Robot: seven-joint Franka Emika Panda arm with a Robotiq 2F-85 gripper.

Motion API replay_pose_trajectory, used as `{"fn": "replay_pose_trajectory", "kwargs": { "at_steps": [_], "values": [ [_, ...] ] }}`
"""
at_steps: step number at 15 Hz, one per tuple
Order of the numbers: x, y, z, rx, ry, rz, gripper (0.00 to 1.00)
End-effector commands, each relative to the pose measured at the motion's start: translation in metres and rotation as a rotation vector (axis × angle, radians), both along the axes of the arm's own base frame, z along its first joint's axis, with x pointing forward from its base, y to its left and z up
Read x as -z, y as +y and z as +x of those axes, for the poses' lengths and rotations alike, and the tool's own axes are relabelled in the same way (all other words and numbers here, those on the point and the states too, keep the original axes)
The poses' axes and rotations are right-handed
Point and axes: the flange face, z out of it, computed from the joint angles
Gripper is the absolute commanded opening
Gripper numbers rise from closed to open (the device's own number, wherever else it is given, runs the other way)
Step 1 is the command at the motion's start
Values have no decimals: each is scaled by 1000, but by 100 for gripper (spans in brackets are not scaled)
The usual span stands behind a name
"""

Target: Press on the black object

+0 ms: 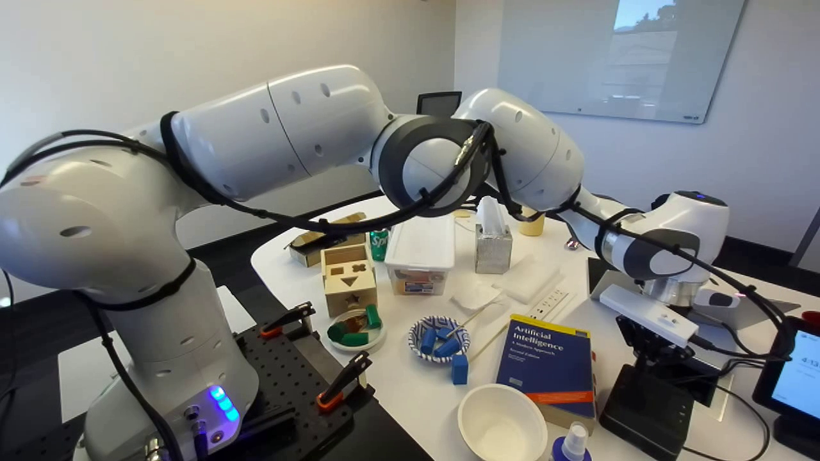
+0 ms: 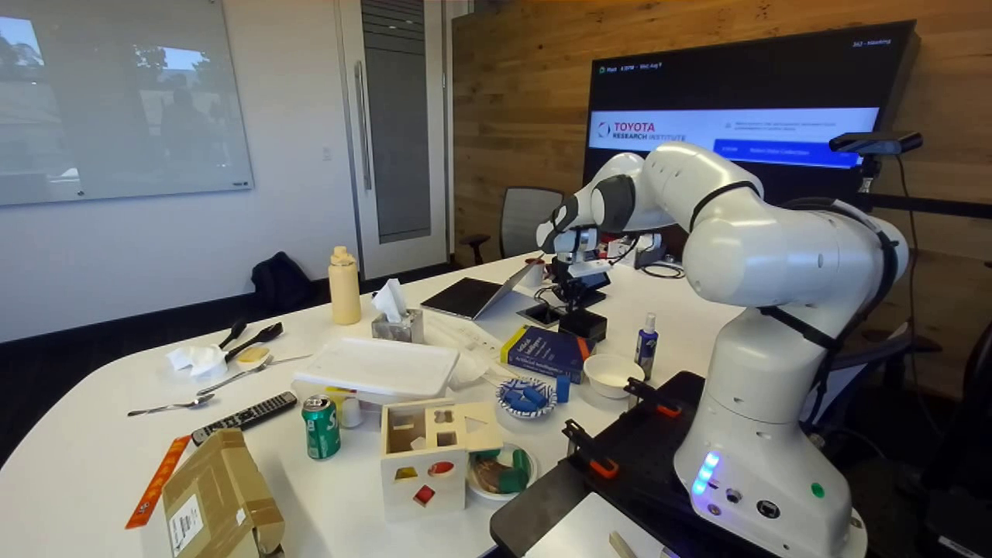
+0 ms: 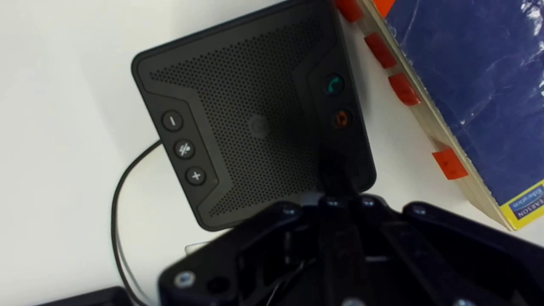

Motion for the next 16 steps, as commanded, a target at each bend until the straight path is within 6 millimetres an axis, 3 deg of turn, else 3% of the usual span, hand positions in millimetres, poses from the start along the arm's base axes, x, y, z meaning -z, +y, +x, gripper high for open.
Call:
{"fn": "replay_pose_trajectory", "kwargs": {
  "at_steps": [1,6,16],
  "values": [
    [-24,12,-11,48,21,24,0],
    [-30,17,-37,102,26,22,0],
    [3,36,-61,110,-19,-1,0]
  ]
}}
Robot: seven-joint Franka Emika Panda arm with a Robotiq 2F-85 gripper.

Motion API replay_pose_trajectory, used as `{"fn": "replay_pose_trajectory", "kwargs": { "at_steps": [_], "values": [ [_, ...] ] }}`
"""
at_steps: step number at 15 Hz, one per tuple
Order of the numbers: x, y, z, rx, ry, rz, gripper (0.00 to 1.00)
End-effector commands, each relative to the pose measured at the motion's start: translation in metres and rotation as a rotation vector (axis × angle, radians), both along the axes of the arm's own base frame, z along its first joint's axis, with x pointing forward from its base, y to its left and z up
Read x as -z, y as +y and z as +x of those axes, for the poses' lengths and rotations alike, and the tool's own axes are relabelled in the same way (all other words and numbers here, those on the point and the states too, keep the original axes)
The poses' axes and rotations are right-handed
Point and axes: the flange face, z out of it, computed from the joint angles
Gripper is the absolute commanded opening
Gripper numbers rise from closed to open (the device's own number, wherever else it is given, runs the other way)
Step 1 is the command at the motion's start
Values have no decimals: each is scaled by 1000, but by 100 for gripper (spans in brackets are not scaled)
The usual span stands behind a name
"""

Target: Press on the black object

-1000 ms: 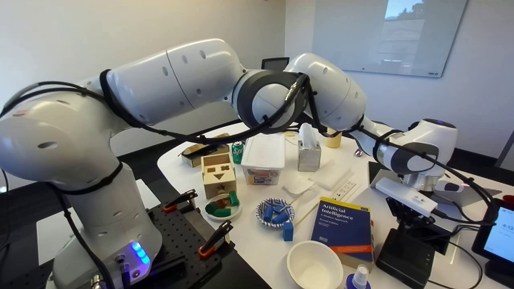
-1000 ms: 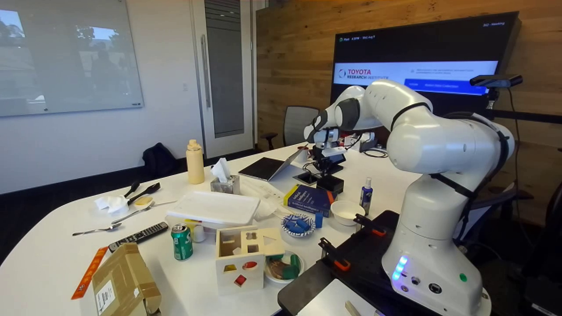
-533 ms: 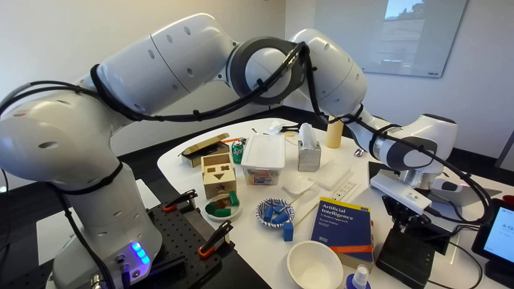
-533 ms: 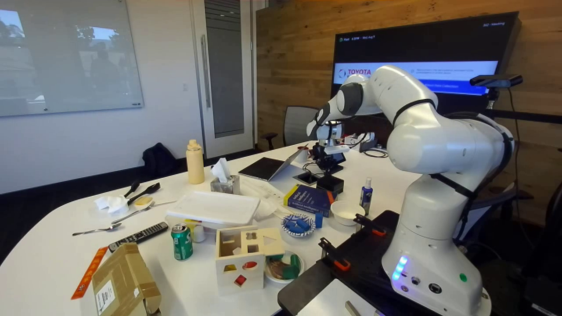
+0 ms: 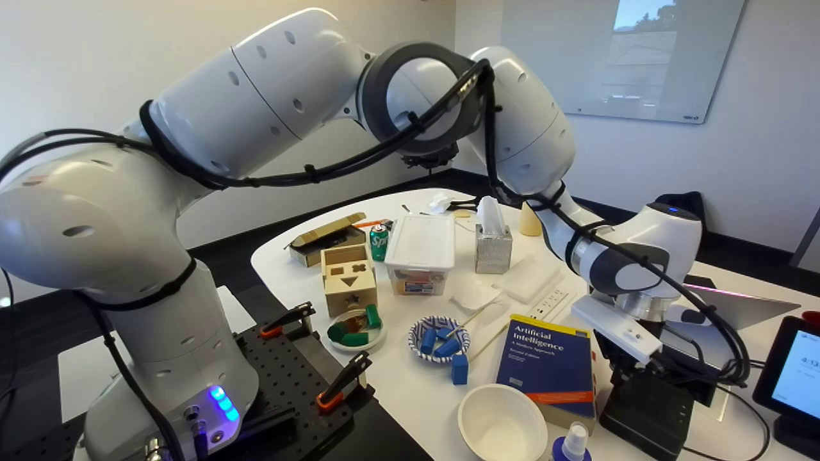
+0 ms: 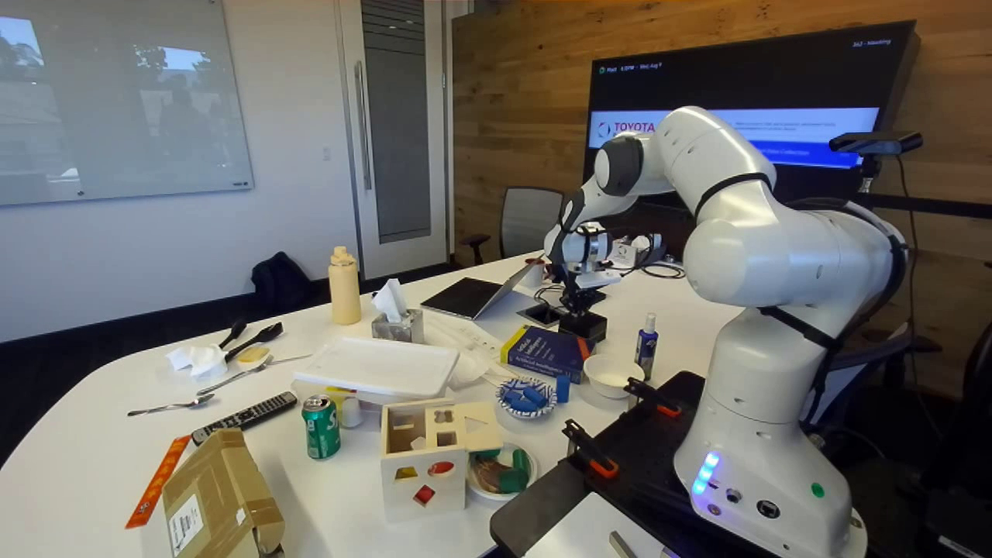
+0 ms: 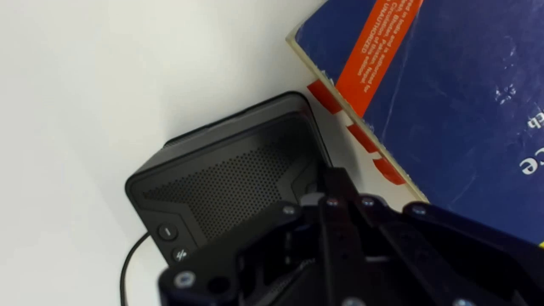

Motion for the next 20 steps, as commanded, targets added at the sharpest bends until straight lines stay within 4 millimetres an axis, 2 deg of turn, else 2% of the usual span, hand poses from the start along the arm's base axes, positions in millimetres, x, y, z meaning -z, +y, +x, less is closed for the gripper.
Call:
{"fn": "replay_pose_trajectory", "kwargs": {
  "at_steps": [1,10,20],
  "values": [
    [-7,12,-6,34,-15,-3,0],
    [-15,5,-5,65,-44,-21,0],
    [3,-1,-6,76,-37,-17,0]
  ]
}}
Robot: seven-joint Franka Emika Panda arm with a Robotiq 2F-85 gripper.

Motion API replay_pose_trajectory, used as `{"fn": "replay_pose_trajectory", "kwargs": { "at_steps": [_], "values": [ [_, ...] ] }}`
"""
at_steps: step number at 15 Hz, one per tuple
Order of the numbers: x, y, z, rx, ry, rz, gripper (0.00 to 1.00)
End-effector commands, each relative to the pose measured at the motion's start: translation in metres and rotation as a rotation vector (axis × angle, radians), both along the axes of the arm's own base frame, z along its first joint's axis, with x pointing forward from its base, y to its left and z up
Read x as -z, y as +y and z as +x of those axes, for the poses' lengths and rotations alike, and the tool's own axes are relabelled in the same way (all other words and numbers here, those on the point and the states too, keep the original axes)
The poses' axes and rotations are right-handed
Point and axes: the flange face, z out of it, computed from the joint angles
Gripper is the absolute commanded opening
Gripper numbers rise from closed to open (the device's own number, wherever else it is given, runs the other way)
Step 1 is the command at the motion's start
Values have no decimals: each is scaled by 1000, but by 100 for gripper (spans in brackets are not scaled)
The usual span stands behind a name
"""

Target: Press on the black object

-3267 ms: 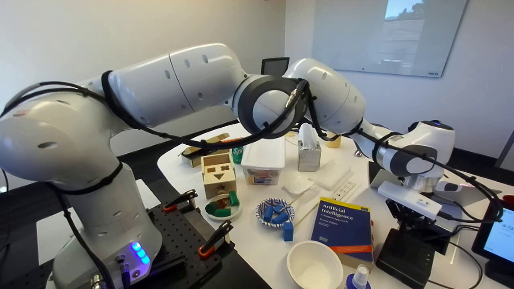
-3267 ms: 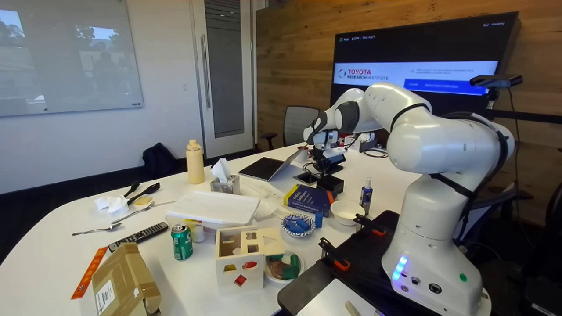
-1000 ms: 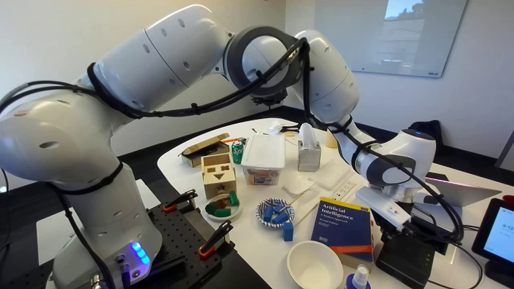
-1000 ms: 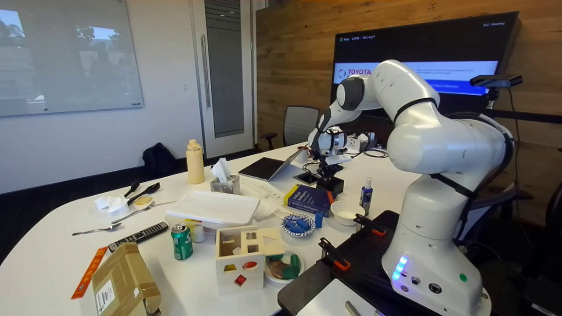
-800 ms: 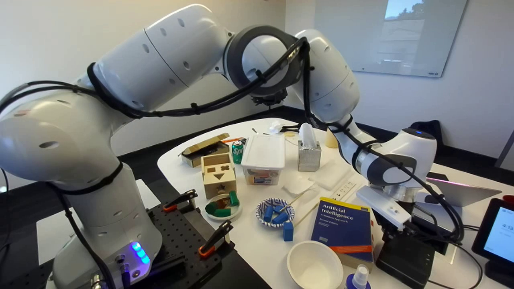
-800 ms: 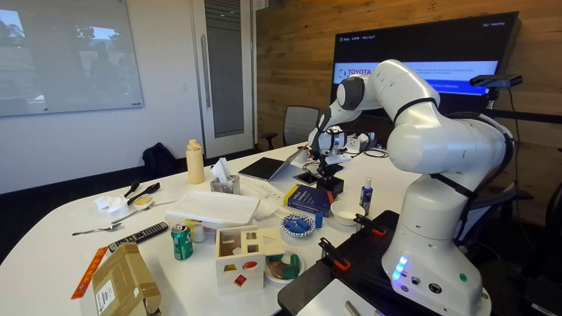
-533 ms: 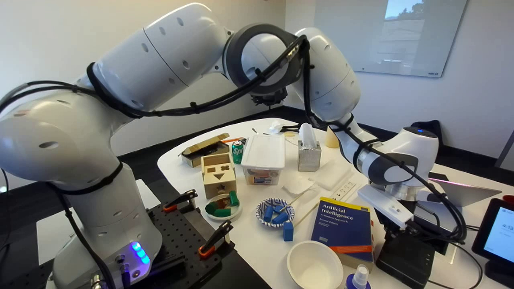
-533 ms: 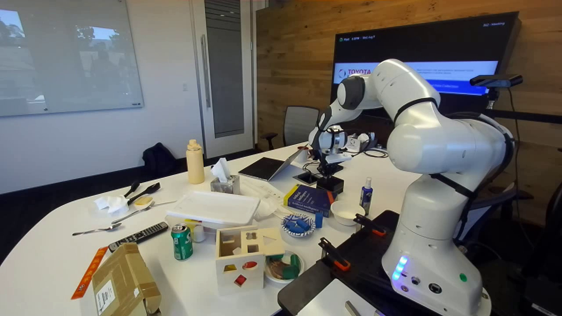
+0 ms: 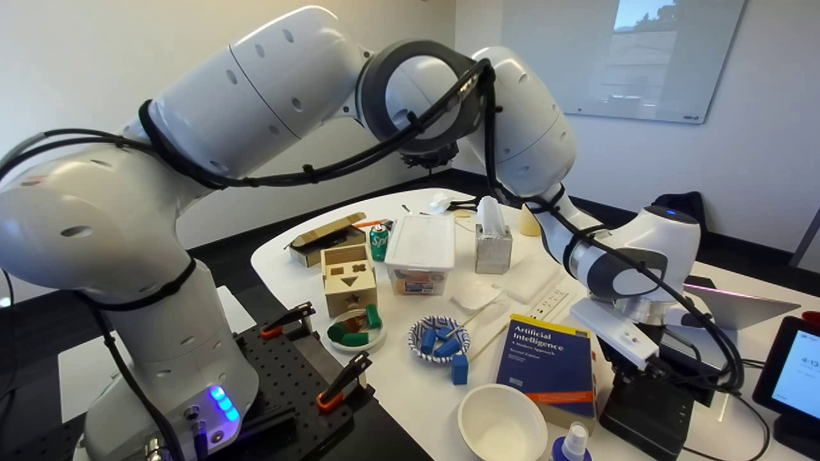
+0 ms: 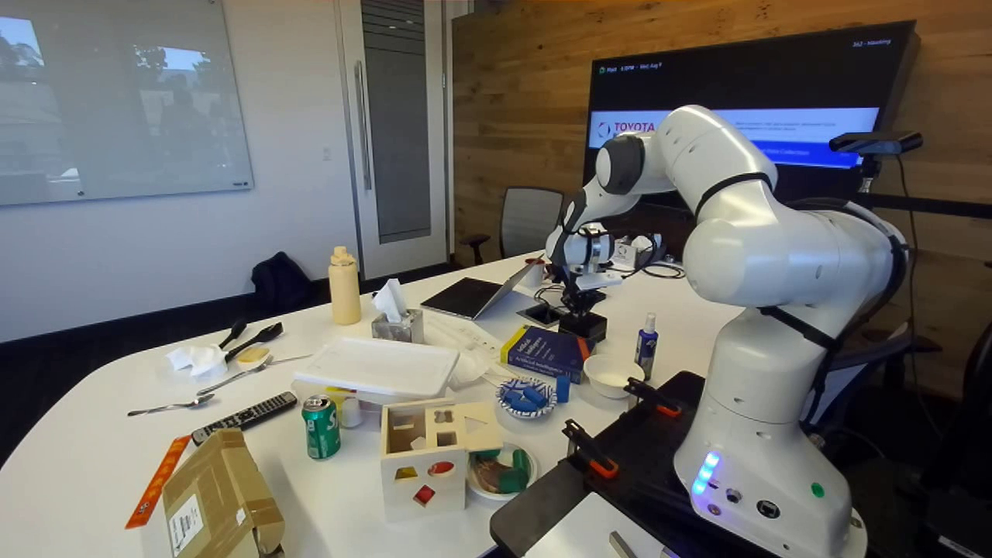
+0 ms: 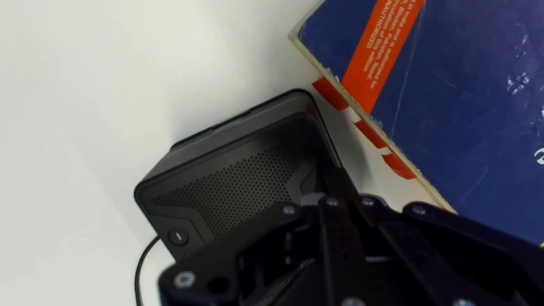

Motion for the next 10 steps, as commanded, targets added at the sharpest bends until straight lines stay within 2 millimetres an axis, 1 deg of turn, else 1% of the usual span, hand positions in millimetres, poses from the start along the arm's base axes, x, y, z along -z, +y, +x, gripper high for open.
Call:
{"fn": "replay_pose_trajectory", "kwargs": {
  "at_steps": [1,7,10],
  "values": [
    [3,1,-2,33,-9,0,0],
    [10,0,-6,48,-1,5,0],
    [0,1,-5,48,-8,2,0]
  ]
}}
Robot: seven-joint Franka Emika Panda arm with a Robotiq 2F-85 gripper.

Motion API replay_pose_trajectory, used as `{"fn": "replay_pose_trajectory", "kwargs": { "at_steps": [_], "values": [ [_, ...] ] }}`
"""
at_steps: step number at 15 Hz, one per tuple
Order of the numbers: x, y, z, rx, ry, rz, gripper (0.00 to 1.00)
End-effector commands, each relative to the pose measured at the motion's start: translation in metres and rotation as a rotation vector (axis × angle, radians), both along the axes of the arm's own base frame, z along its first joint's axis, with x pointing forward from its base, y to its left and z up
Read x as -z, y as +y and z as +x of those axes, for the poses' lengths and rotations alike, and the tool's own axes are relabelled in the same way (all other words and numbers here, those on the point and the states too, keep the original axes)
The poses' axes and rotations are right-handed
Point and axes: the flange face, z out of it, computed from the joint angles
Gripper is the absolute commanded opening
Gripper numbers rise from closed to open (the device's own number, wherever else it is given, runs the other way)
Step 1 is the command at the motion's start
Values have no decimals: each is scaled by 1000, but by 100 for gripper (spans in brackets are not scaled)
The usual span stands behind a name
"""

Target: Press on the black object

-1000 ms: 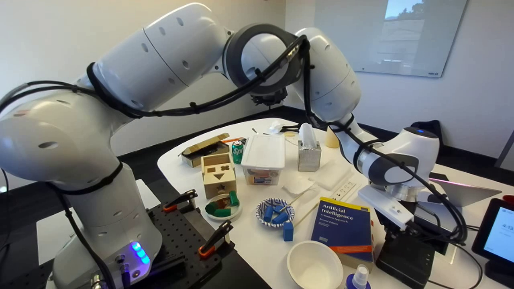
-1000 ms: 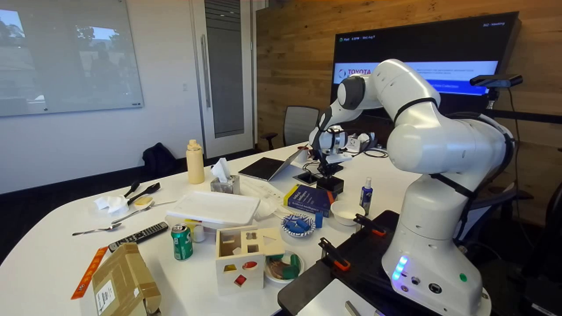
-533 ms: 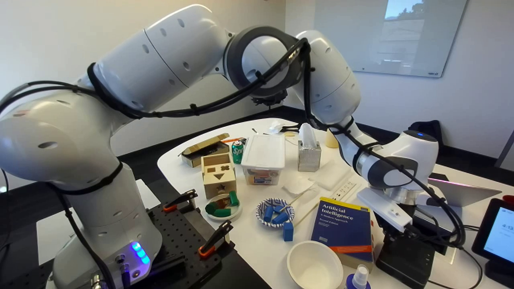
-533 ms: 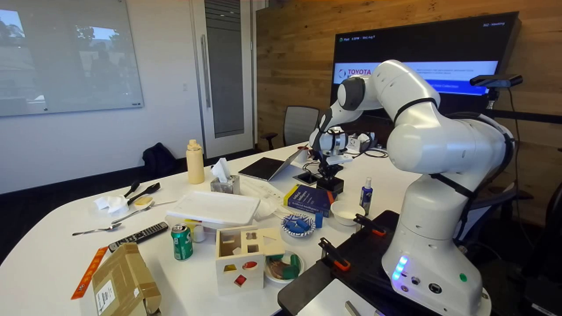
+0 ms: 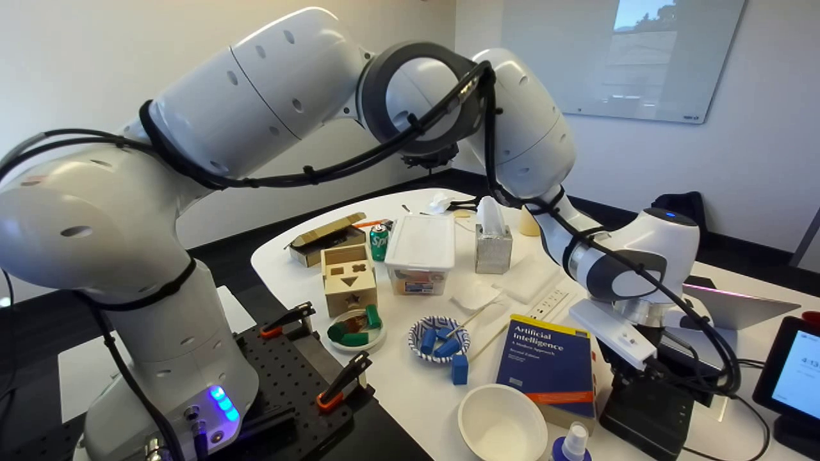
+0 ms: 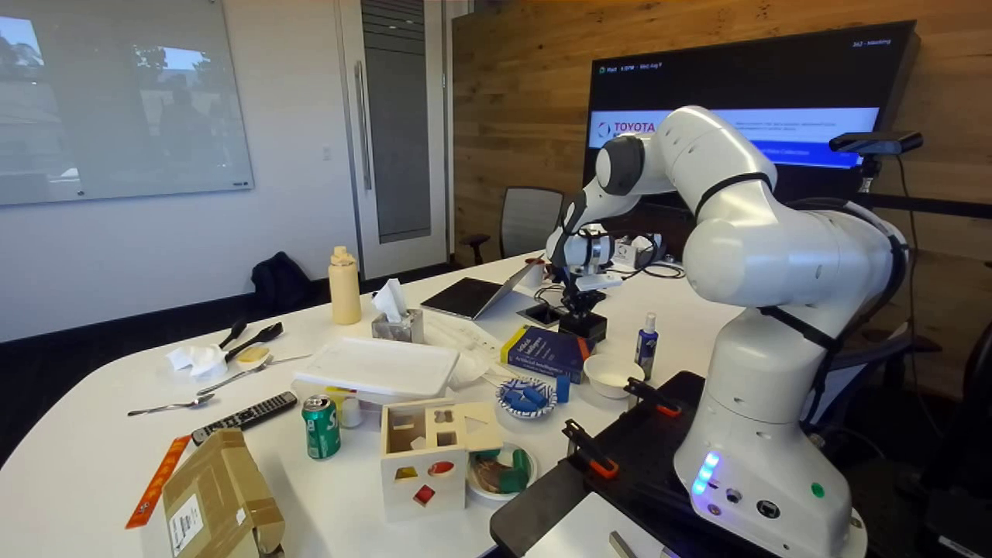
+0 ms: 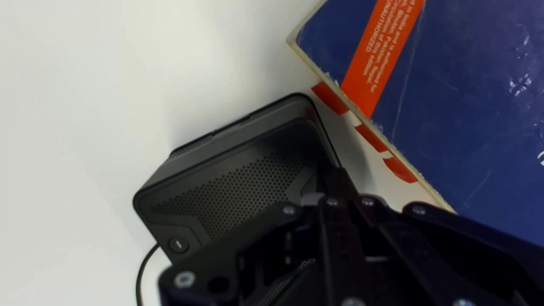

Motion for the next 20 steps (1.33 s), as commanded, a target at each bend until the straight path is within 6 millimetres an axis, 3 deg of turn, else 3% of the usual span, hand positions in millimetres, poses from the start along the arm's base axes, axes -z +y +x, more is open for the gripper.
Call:
{"fn": "replay_pose_trajectory", "kwargs": {
  "at_steps": [1,8,9,10,12,20],
  "values": [
    [-10,3,-2,34,-16,-1,0],
    [-62,20,2,33,-56,-16,0],
    [-69,25,0,40,-52,-13,26],
    [-77,29,-2,56,-51,-13,27],
    [-91,40,-7,72,-64,-5,40],
    [-141,81,-30,116,-76,-13,99]
  ]
}}
